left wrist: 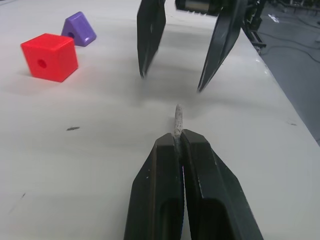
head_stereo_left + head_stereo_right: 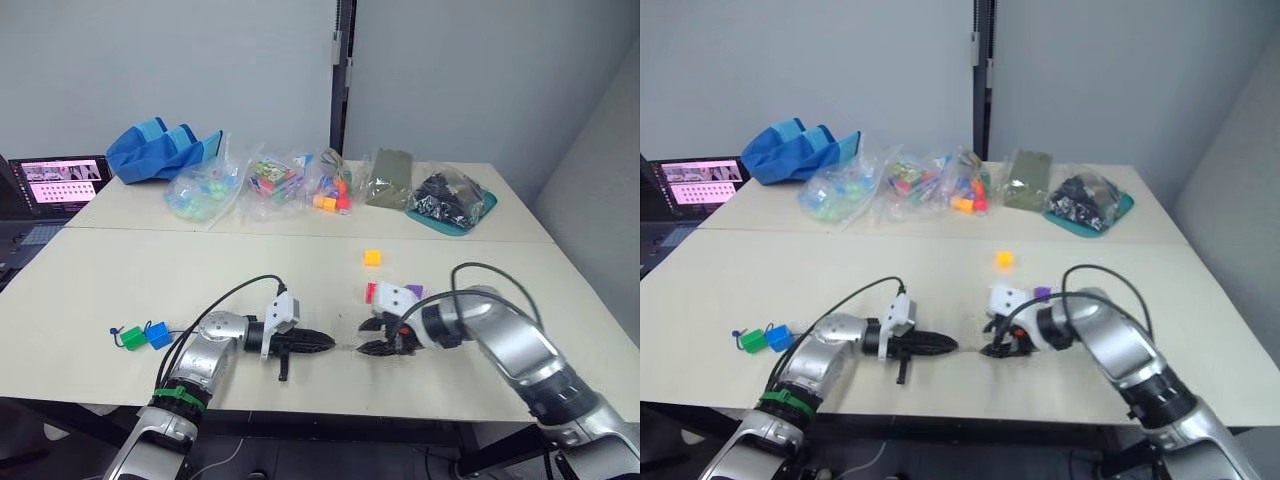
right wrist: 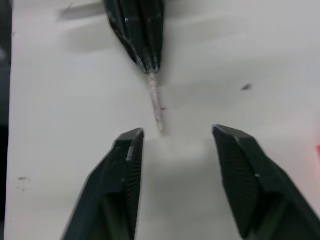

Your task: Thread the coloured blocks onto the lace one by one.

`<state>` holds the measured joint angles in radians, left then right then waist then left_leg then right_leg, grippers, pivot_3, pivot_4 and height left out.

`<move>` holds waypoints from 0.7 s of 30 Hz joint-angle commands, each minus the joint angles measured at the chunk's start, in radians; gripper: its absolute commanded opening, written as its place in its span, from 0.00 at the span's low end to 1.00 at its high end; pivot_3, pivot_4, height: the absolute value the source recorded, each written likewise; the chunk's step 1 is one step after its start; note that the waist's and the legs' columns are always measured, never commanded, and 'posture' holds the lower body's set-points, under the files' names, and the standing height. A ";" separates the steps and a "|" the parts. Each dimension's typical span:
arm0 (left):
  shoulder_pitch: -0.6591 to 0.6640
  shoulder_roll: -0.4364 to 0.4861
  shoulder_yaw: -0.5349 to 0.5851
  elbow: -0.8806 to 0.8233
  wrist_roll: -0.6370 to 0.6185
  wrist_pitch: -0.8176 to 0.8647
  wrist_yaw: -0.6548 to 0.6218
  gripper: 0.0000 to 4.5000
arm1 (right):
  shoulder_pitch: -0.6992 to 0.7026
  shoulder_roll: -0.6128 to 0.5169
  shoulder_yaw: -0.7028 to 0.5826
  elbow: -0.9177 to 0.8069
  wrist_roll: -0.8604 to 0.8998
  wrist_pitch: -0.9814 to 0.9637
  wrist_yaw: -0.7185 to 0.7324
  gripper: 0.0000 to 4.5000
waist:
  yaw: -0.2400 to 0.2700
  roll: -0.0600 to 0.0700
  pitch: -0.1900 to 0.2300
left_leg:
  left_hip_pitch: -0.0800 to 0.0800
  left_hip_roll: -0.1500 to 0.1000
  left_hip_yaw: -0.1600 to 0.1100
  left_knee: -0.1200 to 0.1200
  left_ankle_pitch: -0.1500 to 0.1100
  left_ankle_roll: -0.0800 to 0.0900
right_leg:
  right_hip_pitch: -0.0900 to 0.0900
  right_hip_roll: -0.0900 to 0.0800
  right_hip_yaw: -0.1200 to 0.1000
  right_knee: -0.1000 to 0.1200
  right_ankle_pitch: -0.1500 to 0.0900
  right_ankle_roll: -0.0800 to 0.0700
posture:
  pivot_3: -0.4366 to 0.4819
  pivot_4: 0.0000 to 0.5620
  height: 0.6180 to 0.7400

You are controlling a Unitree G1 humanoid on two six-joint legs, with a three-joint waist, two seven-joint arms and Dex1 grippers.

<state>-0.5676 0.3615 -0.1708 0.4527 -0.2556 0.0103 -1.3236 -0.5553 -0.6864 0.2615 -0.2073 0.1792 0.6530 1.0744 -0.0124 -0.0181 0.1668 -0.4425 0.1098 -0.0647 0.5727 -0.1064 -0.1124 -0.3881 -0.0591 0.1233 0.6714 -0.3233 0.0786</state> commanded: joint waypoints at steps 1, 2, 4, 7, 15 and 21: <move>-0.018 -0.015 0.030 -0.026 -0.048 0.025 -0.005 0.00 | 0.049 0.002 -0.149 -0.078 0.031 -0.079 -0.083 0.83 | 0.000 0.000 0.000 | 0.000 0.000 0.000 0.000 0.000 0.000 | 0.000 0.000 0.000 0.000 0.000 0.000 | 0.48 0.27 1.00; -0.018 -0.016 0.028 -0.030 -0.051 0.030 -0.009 0.00 | 0.073 0.010 -0.211 -0.091 0.038 -0.085 -0.128 0.92 | 0.000 0.000 0.000 | 0.000 0.000 0.000 0.000 0.000 0.000 | 0.000 0.000 0.000 0.000 0.000 0.000 | 0.48 0.27 1.00; -0.021 -0.021 0.025 -0.025 -0.052 0.033 -0.018 0.00 | 0.123 0.019 -0.310 -0.113 0.040 -0.084 -0.210 0.99 | 0.000 0.000 0.000 | 0.000 0.000 0.000 0.000 0.000 0.000 | 0.000 0.000 0.000 0.000 0.000 0.000 | 0.48 0.27 1.00; -0.037 -0.033 0.023 0.000 -0.052 0.030 -0.034 0.00 | 0.225 0.047 -0.440 -0.161 0.033 -0.065 -0.339 0.99 | 0.003 0.000 0.000 | 0.000 0.000 0.000 0.000 0.000 0.000 | 0.000 0.000 0.000 0.000 0.000 0.000 | 0.48 0.27 1.00; -0.102 -0.070 0.032 0.112 -0.046 -0.024 -0.088 0.00 | 0.510 0.355 -0.618 -0.344 0.104 -0.047 -0.647 0.99 | -0.012 0.000 -0.001 | 0.001 -0.001 -0.001 0.000 0.000 0.000 | 0.001 0.000 0.000 0.001 0.000 0.000 | 0.48 0.27 1.00; -0.112 -0.073 0.038 0.133 -0.039 -0.036 -0.101 0.00 | 0.633 0.430 -0.620 -0.378 0.097 -0.087 -0.723 0.99 | -0.011 0.000 -0.001 | 0.001 -0.001 -0.001 -0.001 0.000 0.000 | 0.001 0.000 0.000 0.001 0.000 0.000 | 0.48 0.27 1.00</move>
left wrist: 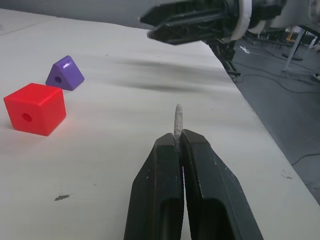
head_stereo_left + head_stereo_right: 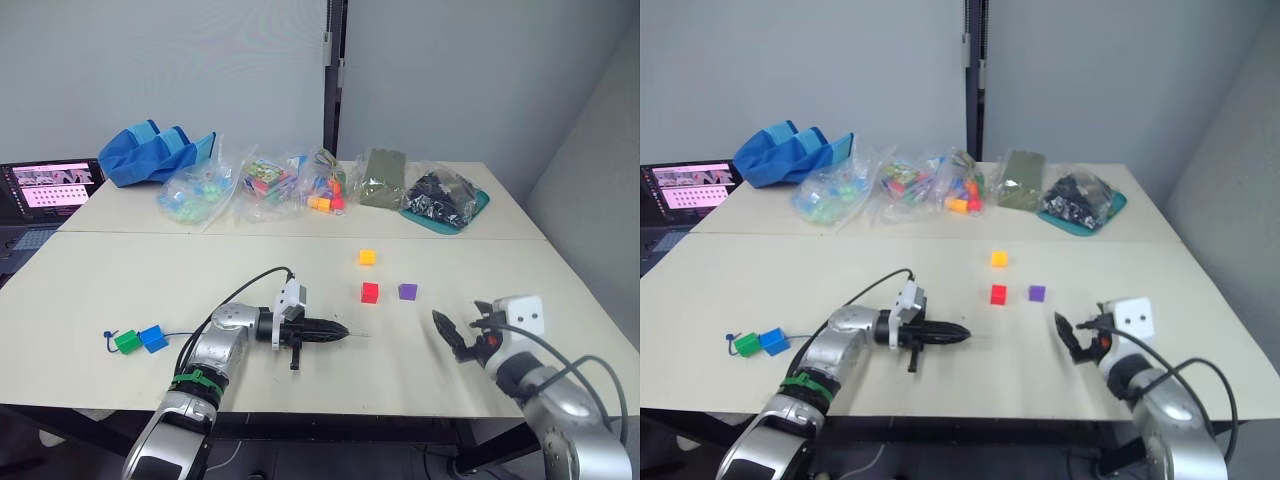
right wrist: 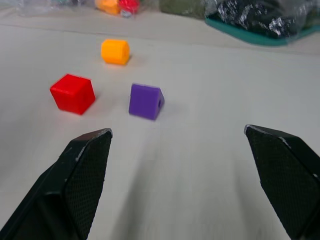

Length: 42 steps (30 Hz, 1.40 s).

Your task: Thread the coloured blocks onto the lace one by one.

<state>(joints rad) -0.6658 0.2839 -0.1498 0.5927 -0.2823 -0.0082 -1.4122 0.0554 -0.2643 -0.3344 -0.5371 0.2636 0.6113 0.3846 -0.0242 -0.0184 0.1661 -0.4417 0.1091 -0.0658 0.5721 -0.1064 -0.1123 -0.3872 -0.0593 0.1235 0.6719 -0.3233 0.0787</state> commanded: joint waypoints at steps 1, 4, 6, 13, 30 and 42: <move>-0.012 0.006 0.018 -0.008 -0.013 -0.017 -0.014 0.00 | 0.030 0.008 -0.019 -0.046 0.007 -0.051 -0.040 0.99 | 0.001 0.000 0.000 | 0.000 0.000 0.000 0.000 0.000 0.000 | 0.000 0.000 0.000 0.000 0.000 0.000 | 0.48 0.27 1.00; 0.005 0.016 0.022 -0.026 -0.014 -0.011 -0.015 0.00 | 0.036 -0.007 0.009 -0.035 -0.007 -0.066 -0.048 0.99 | -0.001 0.000 0.000 | 0.000 0.000 0.000 0.000 0.000 0.000 | 0.000 0.000 0.000 0.000 0.000 0.000 | 0.48 0.27 1.00; 0.018 0.021 0.026 -0.043 -0.015 -0.006 -0.009 0.00 | 0.029 -0.015 0.023 -0.027 -0.004 -0.071 -0.048 0.99 | -0.002 0.000 0.000 | 0.000 0.000 0.000 0.000 0.000 0.000 | 0.000 0.000 0.000 0.000 0.000 0.000 | 0.48 0.27 1.00; 0.098 0.050 0.053 -0.155 -0.033 0.028 0.040 0.00 | -0.110 -0.018 0.082 0.068 0.007 -0.052 -0.066 0.99 | -0.014 0.000 0.000 | 0.000 0.000 0.000 0.000 0.000 0.000 | 0.000 0.000 0.000 0.000 0.000 0.000 | 0.48 0.27 1.00; 0.272 0.111 0.111 -0.387 -0.077 0.098 0.179 0.00 | -0.508 0.029 0.193 0.539 -0.059 -0.170 -0.124 0.99 | -0.016 0.000 0.000 | 0.000 0.000 0.000 -0.001 0.000 0.000 | 0.000 0.000 0.000 -0.001 0.000 0.000 | 0.48 0.27 1.00; 0.297 0.131 0.109 -0.416 -0.098 0.112 0.180 0.00 | -0.530 0.045 0.204 0.765 -0.063 -0.305 -0.096 0.67 | -0.019 0.000 0.000 | 0.000 0.000 0.000 -0.001 0.000 0.000 | 0.000 0.000 0.000 -0.001 0.000 0.000 | 0.48 0.27 1.00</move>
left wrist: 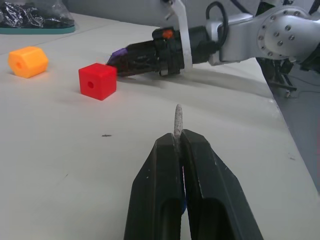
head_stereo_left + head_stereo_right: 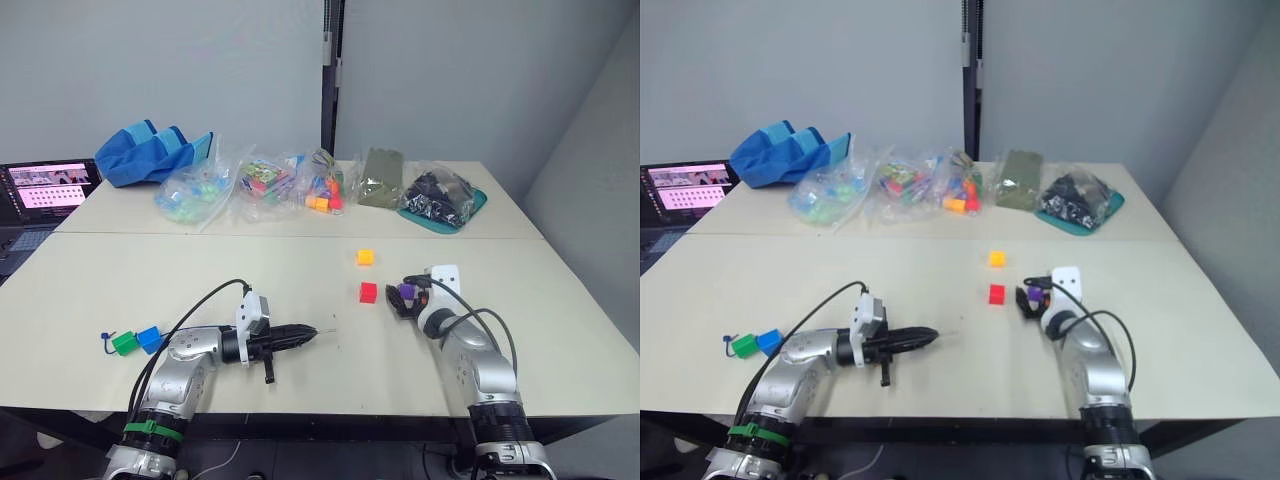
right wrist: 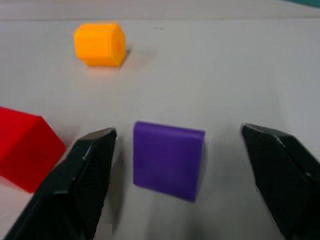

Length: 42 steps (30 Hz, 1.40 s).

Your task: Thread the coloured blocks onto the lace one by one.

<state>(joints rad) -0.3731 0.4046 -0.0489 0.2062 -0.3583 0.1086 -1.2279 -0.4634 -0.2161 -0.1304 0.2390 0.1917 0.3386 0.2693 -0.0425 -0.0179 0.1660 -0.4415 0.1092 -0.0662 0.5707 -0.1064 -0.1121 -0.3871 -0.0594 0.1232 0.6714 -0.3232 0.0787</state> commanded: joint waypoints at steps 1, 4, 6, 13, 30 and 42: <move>0.004 0.010 0.008 -0.027 -0.021 -0.006 -0.005 0.00 | -0.007 -0.003 0.000 -0.016 0.010 -0.034 0.021 0.60 | -0.002 0.000 0.000 | 0.000 0.000 0.000 0.000 0.000 0.000 | 0.000 0.000 0.000 0.000 0.000 0.000 | 0.48 0.27 1.00; 0.001 0.009 0.005 -0.019 -0.019 -0.011 -0.008 0.00 | 0.009 -0.003 -0.003 -0.047 0.013 -0.025 0.022 0.36 | -0.001 0.000 0.000 | 0.000 0.000 0.000 0.000 0.000 0.000 | 0.000 0.000 0.000 0.000 0.000 0.000 | 0.48 0.27 1.00; 0.000 0.003 0.001 -0.013 -0.022 -0.011 -0.015 0.00 | 0.042 0.001 -0.006 -0.094 0.023 -0.006 0.018 0.26 | 0.000 0.000 0.000 | 0.000 0.000 0.000 0.000 0.000 0.000 | 0.000 0.000 0.000 0.000 0.000 0.000 | 0.48 0.27 1.00; -0.017 -0.001 -0.008 0.014 -0.020 -0.016 -0.042 0.00 | 0.233 0.043 0.028 -0.421 0.085 0.156 -0.009 0.26 | 0.002 0.000 0.000 | 0.000 0.000 0.000 0.000 0.000 0.000 | 0.000 0.000 0.000 0.000 0.000 0.000 | 0.48 0.27 1.00; -0.113 -0.021 -0.059 0.133 0.004 -0.044 -0.113 0.00 | 0.334 0.090 -0.019 -0.866 0.385 0.685 -0.089 0.86 | 0.000 -0.001 0.000 | -0.001 0.000 0.000 0.000 0.000 0.000 | 0.000 0.000 0.000 0.000 0.000 0.000 | 0.48 0.27 1.00; -0.087 -0.028 -0.058 0.105 0.021 -0.059 -0.050 0.00 | -0.003 -0.678 0.367 -0.578 0.178 0.339 0.689 1.00 | -0.003 0.000 0.000 | -0.001 0.000 0.000 0.000 -0.002 0.002 | 0.000 0.000 0.001 -0.005 0.000 0.001 | 0.48 0.27 1.00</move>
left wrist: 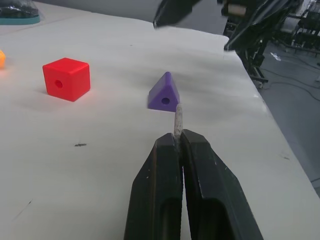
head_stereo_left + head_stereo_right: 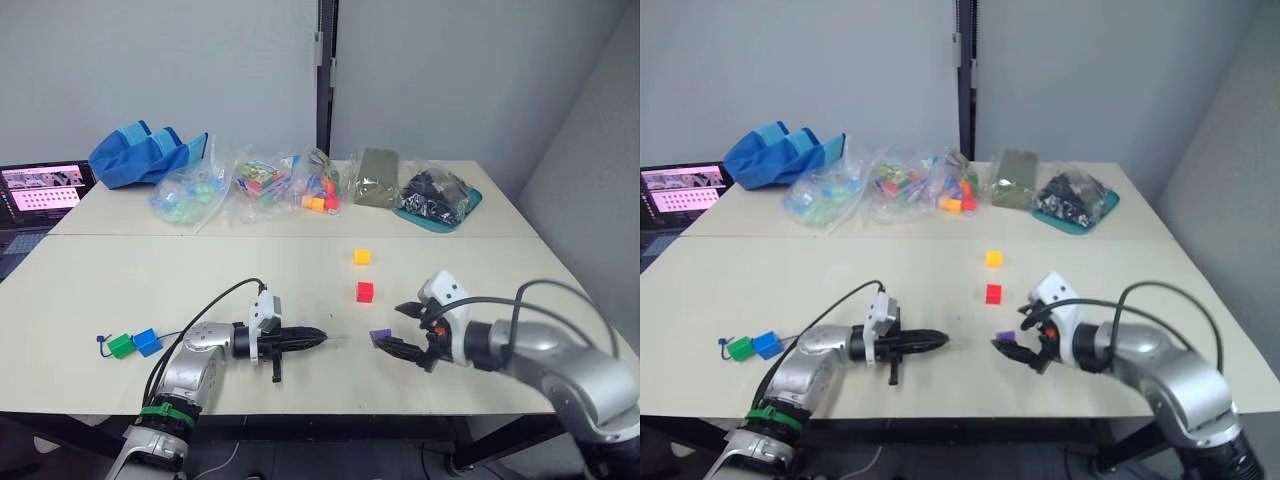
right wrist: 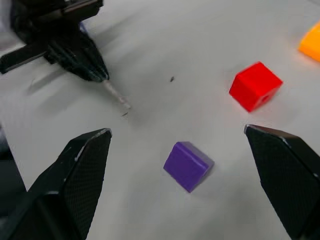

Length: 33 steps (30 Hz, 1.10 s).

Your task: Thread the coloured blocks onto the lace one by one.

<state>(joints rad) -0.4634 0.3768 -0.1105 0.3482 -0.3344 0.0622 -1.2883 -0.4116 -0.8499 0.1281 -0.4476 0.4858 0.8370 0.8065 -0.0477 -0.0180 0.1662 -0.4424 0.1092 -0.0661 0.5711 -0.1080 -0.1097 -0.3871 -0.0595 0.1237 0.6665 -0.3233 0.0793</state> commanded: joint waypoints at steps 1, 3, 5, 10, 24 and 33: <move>0.004 0.000 0.005 -0.042 -0.003 -0.011 0.014 0.00 | -0.090 -0.054 0.147 0.163 -0.152 -0.211 0.199 1.00 | 0.003 0.000 0.000 | 0.000 0.000 0.000 0.000 0.000 0.000 | 0.000 0.000 -0.001 -0.001 0.000 0.000 | 0.48 0.27 1.00; 0.007 0.000 0.005 -0.047 -0.003 -0.011 0.021 0.00 | -0.132 -0.050 0.186 0.238 -0.193 -0.276 0.255 1.00 | 0.005 0.000 0.000 | -0.001 0.000 0.000 0.000 0.000 0.000 | 0.000 -0.001 0.000 -0.002 0.000 0.000 | 0.48 0.27 1.00; 0.009 0.001 0.004 -0.050 0.000 -0.013 0.028 0.00 | -0.180 -0.036 0.231 0.323 -0.247 -0.336 0.306 1.00 | 0.010 0.000 0.000 | -0.002 0.000 0.000 0.000 0.000 0.000 | 0.000 0.000 -0.001 -0.002 0.000 0.000 | 0.48 0.27 1.00; 0.046 -0.018 -0.010 -0.085 0.017 -0.022 0.072 0.00 | -0.284 0.047 0.311 0.518 -0.341 -0.419 0.389 1.00 | 0.008 0.000 0.000 | -0.002 0.000 0.000 0.001 0.001 -0.001 | 0.000 0.000 -0.001 -0.002 0.001 0.001 | 0.48 0.27 1.00; 0.058 -0.015 -0.025 -0.114 0.016 -0.013 0.084 0.00 | -0.224 0.103 0.274 0.381 -0.322 -0.260 0.418 0.28 | 0.027 0.000 0.000 | -0.002 0.000 0.000 0.002 0.001 -0.002 | 0.001 0.000 -0.001 -0.002 0.002 0.001 | 0.48 0.27 1.00; 0.038 -0.013 -0.057 -0.089 0.036 -0.026 0.063 0.00 | -0.149 0.190 0.300 0.262 -0.349 -0.128 0.303 0.28 | 0.032 0.000 0.000 | -0.002 0.000 0.000 0.002 0.001 -0.002 | 0.001 0.000 -0.001 -0.002 0.002 0.001 | 0.48 0.27 1.00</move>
<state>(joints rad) -0.4103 0.3613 -0.1594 0.2643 -0.3100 0.0607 -1.2143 -0.5773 -0.6720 0.4191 -0.1788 0.1411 0.6881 1.1326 -0.0159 -0.0183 0.1661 -0.4435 0.1089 -0.0659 0.5730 -0.1070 -0.1113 -0.3864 -0.0599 0.1230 0.6650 -0.3215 0.0804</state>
